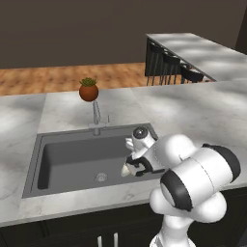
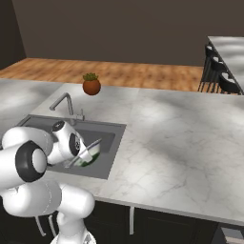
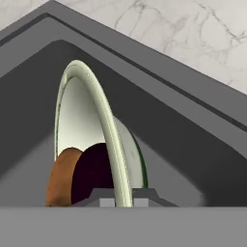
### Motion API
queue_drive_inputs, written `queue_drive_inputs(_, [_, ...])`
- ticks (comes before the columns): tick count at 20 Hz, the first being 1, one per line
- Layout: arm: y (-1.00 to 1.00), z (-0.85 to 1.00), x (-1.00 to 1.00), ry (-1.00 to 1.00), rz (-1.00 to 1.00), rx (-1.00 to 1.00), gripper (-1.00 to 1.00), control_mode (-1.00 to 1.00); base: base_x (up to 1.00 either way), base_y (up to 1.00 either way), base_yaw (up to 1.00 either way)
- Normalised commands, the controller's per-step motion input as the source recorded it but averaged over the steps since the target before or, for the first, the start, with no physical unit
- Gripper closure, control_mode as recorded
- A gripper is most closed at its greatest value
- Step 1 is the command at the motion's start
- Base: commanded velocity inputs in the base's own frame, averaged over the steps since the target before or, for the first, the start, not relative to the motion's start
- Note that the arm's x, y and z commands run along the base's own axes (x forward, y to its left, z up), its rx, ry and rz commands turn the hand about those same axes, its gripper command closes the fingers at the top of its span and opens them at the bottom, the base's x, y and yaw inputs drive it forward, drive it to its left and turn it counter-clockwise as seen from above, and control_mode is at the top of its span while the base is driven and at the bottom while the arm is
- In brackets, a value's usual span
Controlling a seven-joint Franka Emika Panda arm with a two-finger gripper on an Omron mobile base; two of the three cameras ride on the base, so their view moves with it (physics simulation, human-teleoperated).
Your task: Dump the eggplant and potato from the bowl so the bowl can be washed. Place the bowl in the sink after clearing the leftovers.
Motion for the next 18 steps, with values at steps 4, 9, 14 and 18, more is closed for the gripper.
queue_drive_inputs(4, [0.0,-0.04,0.26,0.0,0.0,-0.1,1.0,-1.0,0.0,0.0,0.0])
queue_drive_inputs(9, [0.03,-0.07,0.19,0.0,0.0,-0.14,1.0,-1.0,0.0,0.0,0.0])
queue_drive_inputs(14, [0.03,-0.01,0.04,0.01,0.0,-0.12,1.0,-1.0,0.0,0.0,0.0])
queue_drive_inputs(18, [0.01,0.0,0.05,0.01,0.0,-0.02,1.0,-1.0,0.0,0.0,0.0])
